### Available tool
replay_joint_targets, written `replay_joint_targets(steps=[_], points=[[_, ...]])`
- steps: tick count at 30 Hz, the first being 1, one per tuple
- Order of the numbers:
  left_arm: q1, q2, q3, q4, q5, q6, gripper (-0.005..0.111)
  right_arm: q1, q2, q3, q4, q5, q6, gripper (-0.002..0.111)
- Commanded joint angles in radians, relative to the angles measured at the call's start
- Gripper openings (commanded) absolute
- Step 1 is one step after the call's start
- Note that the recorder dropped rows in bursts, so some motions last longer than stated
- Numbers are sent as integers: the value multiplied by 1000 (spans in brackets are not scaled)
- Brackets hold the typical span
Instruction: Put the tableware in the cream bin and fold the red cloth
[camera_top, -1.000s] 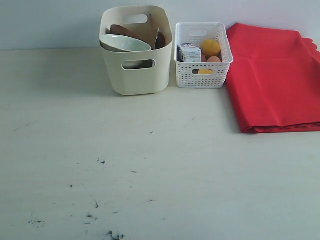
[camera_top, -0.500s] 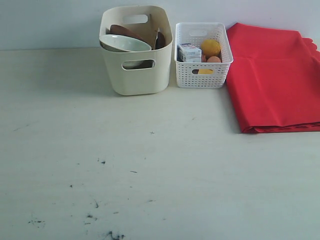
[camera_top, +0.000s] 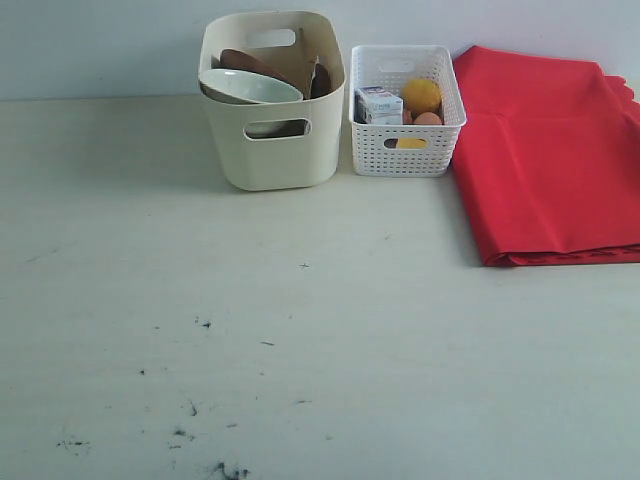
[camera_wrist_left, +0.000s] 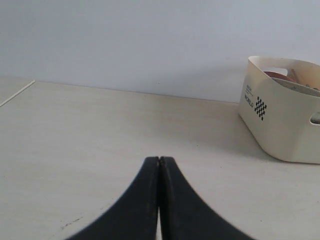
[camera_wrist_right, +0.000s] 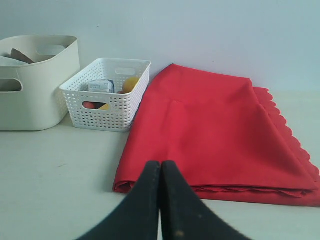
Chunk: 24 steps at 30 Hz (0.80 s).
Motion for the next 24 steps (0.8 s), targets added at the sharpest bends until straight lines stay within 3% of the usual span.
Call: replay_joint_targets(steps=[1, 24], points=[[2, -5, 1, -13, -1, 4, 2, 3, -6, 4, 0, -6, -11, 0], [2, -5, 1, -13, -1, 4, 2, 3, -6, 4, 0, -6, -11, 0]])
